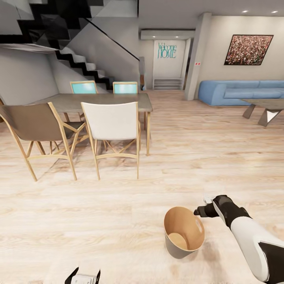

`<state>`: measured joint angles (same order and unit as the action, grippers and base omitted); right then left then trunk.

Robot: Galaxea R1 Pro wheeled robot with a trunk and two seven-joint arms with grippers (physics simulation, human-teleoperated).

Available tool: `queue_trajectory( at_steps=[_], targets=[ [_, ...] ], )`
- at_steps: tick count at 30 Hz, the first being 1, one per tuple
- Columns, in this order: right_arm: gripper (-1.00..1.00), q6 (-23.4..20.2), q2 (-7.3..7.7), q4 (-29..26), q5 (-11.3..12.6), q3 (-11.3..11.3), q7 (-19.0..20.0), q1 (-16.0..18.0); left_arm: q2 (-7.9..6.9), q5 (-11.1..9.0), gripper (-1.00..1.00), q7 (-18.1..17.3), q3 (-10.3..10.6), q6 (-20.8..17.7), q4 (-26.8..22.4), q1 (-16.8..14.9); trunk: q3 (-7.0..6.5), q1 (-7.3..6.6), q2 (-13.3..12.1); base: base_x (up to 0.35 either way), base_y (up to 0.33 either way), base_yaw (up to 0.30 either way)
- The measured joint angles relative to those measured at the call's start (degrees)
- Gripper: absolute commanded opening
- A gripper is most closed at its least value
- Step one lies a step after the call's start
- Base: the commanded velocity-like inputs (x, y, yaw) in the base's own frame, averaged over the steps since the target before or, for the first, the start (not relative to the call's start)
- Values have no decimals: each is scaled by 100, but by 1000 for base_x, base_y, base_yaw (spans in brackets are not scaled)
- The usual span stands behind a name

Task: Put the three can of soda from the living room inside the tash can in the kitchen.

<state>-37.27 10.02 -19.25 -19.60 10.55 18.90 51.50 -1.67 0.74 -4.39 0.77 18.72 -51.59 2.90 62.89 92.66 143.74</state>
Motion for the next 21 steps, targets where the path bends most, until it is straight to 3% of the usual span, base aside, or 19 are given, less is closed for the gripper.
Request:
queue_trajectory(
  at_steps=[5,12,21],
  targets=[
    [100,0,0,0,0,0,0,0,0,3,100,0,1,0,0,0,111,13,7,0,0,0],
    [100,0,0,0,0,0,0,0,0,4,100,0,2,0,0,0,111,13,7,0,0,0],
    [100,0,-8,0,0,0,0,0,0,5,100,1,2,0,3,0,310,36,19,0,0,0]
  ],
)
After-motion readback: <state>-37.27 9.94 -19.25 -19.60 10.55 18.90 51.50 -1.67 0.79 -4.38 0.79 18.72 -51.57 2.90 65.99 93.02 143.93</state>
